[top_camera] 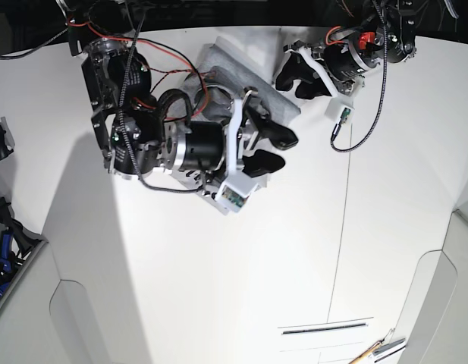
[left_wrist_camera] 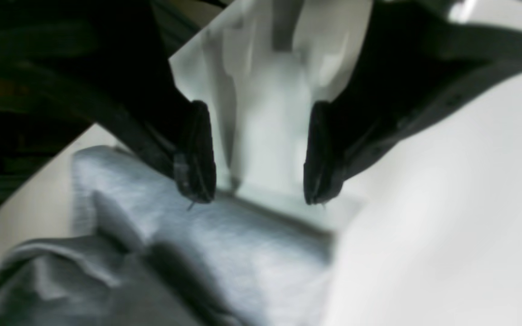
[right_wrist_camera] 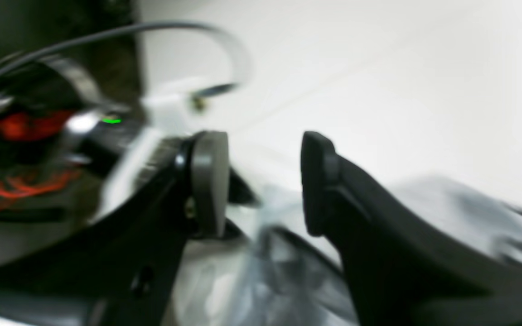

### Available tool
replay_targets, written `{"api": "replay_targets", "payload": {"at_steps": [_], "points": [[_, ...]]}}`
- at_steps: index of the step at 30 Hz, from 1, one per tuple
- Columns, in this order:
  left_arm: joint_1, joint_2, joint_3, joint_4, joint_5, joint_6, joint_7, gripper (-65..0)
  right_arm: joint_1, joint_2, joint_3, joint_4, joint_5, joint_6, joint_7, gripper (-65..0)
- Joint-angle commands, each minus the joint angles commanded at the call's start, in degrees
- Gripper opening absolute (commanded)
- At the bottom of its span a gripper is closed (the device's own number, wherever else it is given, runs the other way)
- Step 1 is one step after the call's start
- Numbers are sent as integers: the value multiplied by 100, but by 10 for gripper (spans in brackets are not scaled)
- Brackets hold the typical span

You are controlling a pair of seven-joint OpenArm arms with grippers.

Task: Fold the T-shirt properly
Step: 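Lay the folded end down and open the right gripper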

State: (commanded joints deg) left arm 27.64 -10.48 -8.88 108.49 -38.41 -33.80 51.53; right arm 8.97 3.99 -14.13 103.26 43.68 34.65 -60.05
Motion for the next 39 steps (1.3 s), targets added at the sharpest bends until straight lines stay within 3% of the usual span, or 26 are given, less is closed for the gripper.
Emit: {"api": "replay_targets", "payload": {"at_steps": [6, 8, 11, 12, 13, 18, 24, 29, 32, 34, 37, 39], "points": [[2, 0, -658, 181, -468, -103, 234, -309, -7, 330, 1130, -44, 0, 0, 7, -392], [2, -2, -741, 181, -466, -140, 275, -337, -28, 570, 1213, -101, -42, 4, -2, -459], [2, 0, -741, 181, -468, -140, 317, -548, -28, 927, 1213, -310, -146, 4, 4, -650], [2, -2, -741, 181, -466, -144, 321, -623, -26, 979, 1213, -411, -142, 4, 4, -650], [0, 0, -741, 181, -466, -146, 317, -650, -28, 1010, 1211, -527, -142, 7, 4, -650], [0, 0, -741, 181, -466, -199, 315, -650, -28, 1025, 938, -1178, 133, 11, 7, -650], [-2, -2, -743, 181, -444, -199, 315, -650, -28, 1010, 63, -1423, 662, 70, -83, -650], [-20, -2, -957, 181, -365, -199, 273, -650, -28, 1010, -732, -1364, 1451, 212, -704, -650], [-20, -2, -1445, 181, -492, -199, 229, -650, -92, 1016, -1029, -1091, 1980, 225, -1154, -650], [-17, -2, -1803, 181, -658, -199, 232, -650, -131, 1019, -1132, -861, 2321, 332, -1416, -650], [-15, -2, -2181, 181, -933, -199, 282, -650, -136, 1012, -1078, -479, 2214, 302, -1353, -650], [-15, -2, -2256, 181, -962, -201, 321, -650, -136, 977, -846, -256, 1657, 214, -955, -650]]}}
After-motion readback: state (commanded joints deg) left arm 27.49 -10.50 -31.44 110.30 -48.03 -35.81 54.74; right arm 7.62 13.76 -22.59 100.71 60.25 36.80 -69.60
